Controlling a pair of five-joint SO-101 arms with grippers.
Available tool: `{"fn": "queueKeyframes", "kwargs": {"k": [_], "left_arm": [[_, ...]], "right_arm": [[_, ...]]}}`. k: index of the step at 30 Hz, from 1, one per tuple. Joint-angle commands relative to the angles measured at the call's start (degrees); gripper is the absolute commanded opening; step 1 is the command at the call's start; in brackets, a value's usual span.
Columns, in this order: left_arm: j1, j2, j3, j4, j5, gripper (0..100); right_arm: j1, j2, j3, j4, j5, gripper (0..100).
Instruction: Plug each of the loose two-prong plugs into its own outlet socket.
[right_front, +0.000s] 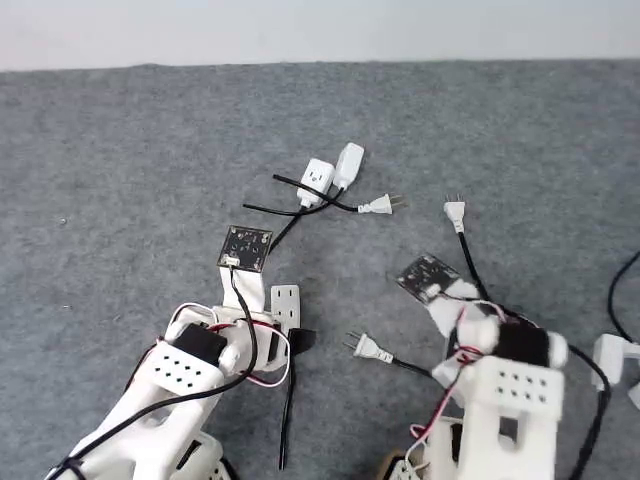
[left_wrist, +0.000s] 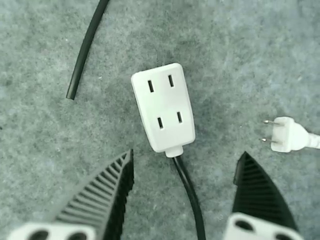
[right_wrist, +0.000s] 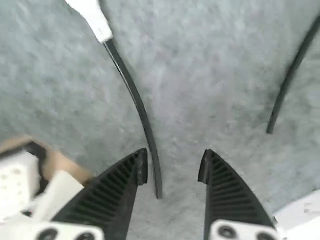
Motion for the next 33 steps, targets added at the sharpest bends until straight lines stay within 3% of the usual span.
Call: {"fn": "queueKeyframes", "kwargs": {"k": [1, 9, 19, 21, 26, 33], "left_arm": [[-0.18, -0.88, -0.92, -1.14, 0.53, 31], [-0.26, -0.97, -0.92, -1.14, 0.44, 31], [-1.14, -1.23, -0.92, -1.14, 0.18, 31], [-1.14, -1.23, -0.92, -1.14, 0.18, 31], [-1.05, -1.14, -0.92, -1.14, 0.18, 31], [-1.05, -0.97, -0.92, -1.14, 0.18, 31]], "right_arm": [[-7.08, 7.6, -4.66, -0.04, -7.47, 18.5], [-10.77, 29.23, -9.14, -2.59, -2.99, 18.7], [-1.71, 33.89, 0.09, -12.35, 7.82, 18.2], [0.92, 34.24, 1.41, -15.34, 8.7, 16.4], [5.23, 33.54, -0.35, -16.48, 8.97, 0.4], [10.95, 33.27, -7.12, -14.37, 9.05, 0.9]]}}
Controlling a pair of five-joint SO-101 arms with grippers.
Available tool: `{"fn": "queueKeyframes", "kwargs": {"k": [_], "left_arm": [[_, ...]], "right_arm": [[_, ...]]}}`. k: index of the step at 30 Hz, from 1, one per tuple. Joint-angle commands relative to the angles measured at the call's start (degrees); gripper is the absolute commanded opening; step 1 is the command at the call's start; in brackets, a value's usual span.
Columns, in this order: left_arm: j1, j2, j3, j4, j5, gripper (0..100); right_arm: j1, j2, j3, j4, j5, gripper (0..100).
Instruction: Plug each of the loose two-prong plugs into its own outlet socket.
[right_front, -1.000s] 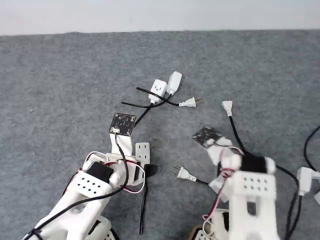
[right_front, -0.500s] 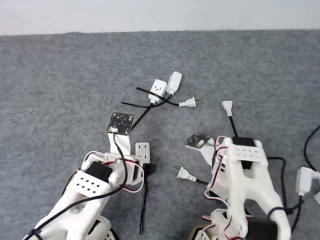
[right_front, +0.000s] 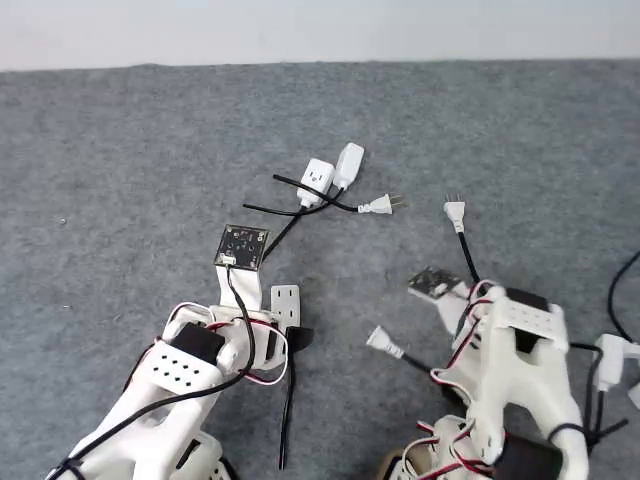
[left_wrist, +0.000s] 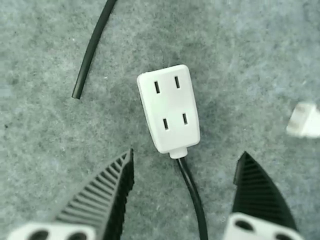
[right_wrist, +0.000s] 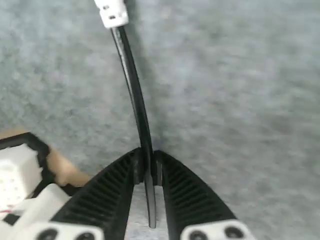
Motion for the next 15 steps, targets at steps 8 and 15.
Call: {"fn": "queueKeyframes", "kwargs": {"k": [8, 15], "left_arm": [[0.0, -0.97, -0.92, -1.14, 0.18, 31], [-0.35, -0.97, -0.92, -1.23, 0.18, 31]], "right_arm": [[-3.3, 0.04, -21.54, 6.46, 4.22, 0.9], [-8.31, 6.55, -29.54, -0.48, 19.6, 0.9]]}}
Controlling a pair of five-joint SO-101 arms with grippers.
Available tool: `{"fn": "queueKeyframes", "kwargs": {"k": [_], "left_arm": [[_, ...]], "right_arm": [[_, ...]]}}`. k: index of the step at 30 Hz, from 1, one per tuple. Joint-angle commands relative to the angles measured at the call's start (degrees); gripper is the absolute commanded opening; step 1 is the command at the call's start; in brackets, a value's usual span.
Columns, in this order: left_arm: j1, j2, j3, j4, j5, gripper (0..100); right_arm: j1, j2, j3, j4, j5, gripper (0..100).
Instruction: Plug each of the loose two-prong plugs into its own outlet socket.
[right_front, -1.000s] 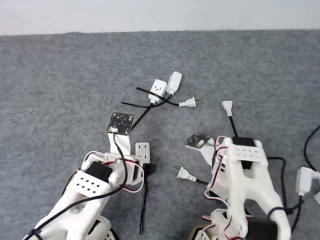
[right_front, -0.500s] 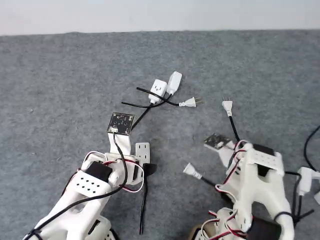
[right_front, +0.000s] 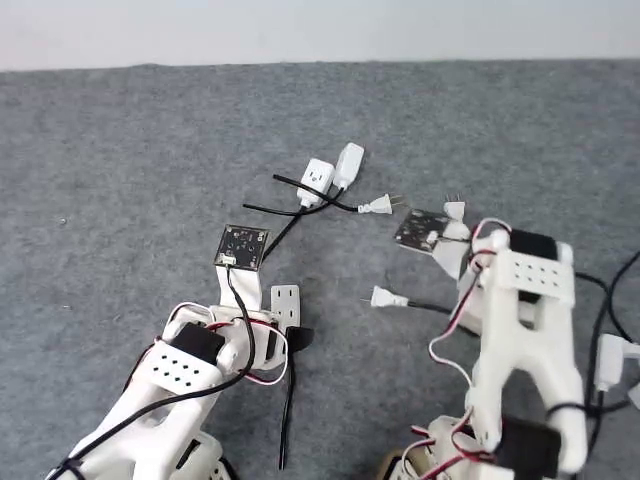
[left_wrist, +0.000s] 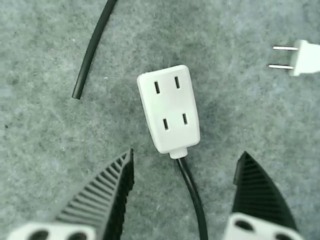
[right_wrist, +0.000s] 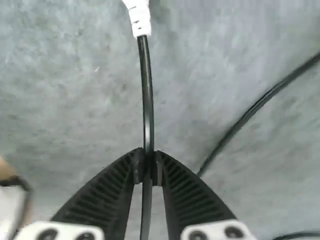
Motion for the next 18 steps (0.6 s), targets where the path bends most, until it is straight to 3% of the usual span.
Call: {"fn": "queueKeyframes", "kwargs": {"k": [1, 6, 11, 15, 18], "left_arm": [[-0.35, -0.97, -0.92, -1.23, 0.18, 31], [-0.35, -0.97, -0.92, -1.32, 0.18, 31], [-0.35, -0.97, -0.84, -1.41, 0.18, 31], [-0.35, -0.97, -0.75, -1.41, 0.18, 31], [-0.35, -0.97, -0.75, -1.49, 0.18, 31]], "right_arm": [[-1.19, 3.47, -6.51, -5.85, 6.77, 0.9], [-1.19, 14.02, -11.6, -16.22, 11.52, 0.9], [-2.07, 26.42, -19.52, -23.08, 10.9, 5.1], [-3.47, 33.54, -28.22, -20.62, 2.55, 19.8], [-4.44, 37.05, -35.16, -17.63, -2.55, 22.5]]}}
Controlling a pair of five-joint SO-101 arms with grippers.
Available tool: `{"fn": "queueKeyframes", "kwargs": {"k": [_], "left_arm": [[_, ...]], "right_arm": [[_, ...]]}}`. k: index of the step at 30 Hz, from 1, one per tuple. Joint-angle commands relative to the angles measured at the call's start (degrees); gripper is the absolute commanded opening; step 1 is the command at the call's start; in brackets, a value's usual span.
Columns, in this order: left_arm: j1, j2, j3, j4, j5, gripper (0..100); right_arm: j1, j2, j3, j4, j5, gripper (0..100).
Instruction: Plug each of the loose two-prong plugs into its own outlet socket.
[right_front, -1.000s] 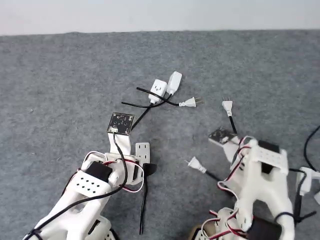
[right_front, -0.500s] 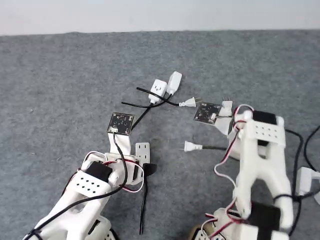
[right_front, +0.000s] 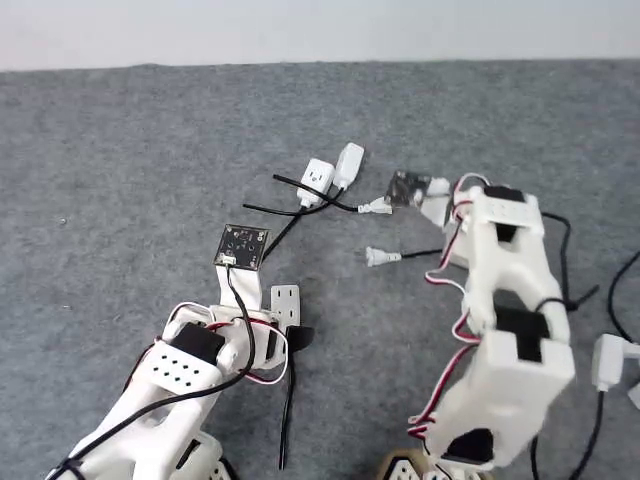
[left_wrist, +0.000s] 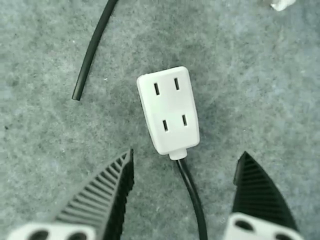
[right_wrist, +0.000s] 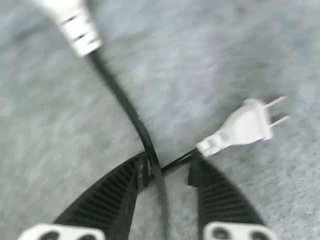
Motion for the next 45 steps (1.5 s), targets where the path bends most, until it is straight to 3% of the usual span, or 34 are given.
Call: {"fn": "queueKeyframes", "kwargs": {"k": [1, 4, 7, 12, 18, 25, 36, 45], "left_arm": [[-0.35, -0.97, -0.75, -1.23, 0.18, 31], [-0.35, -0.97, -0.75, -1.23, 0.18, 31], [-0.18, -0.97, -0.75, -1.23, 0.09, 31], [0.0, -1.05, -0.75, -0.97, 0.09, 31], [-0.09, -1.23, -0.75, -0.88, 0.09, 31], [0.0, -1.32, -0.75, -0.88, 0.09, 31], [0.0, -1.32, -0.75, -0.79, 0.09, 31], [0.09, -1.32, -0.84, 0.0, -0.18, 31]], "right_arm": [[-1.63, 1.63, -10.73, 3.47, -7.47, 20.6], [-3.74, 2.42, -17.05, 9.19, -20.4, 10.5], [-7.78, 2.15, -21.98, 18.86, -41.23, 0.9], [-12.7, 2.77, -24.53, 30.02, -75.78, 2.5], [-14.2, 2.77, -22.77, 29.23, -101.19, 2.8], [-17.19, 4.53, -17.58, 24.75, -106.29, 15.6], [-16.92, 6.73, -17.23, 17.19, -108.57, 14.3], [-16.92, 10.59, -17.23, 17.36, -110.07, 12.1]]}}
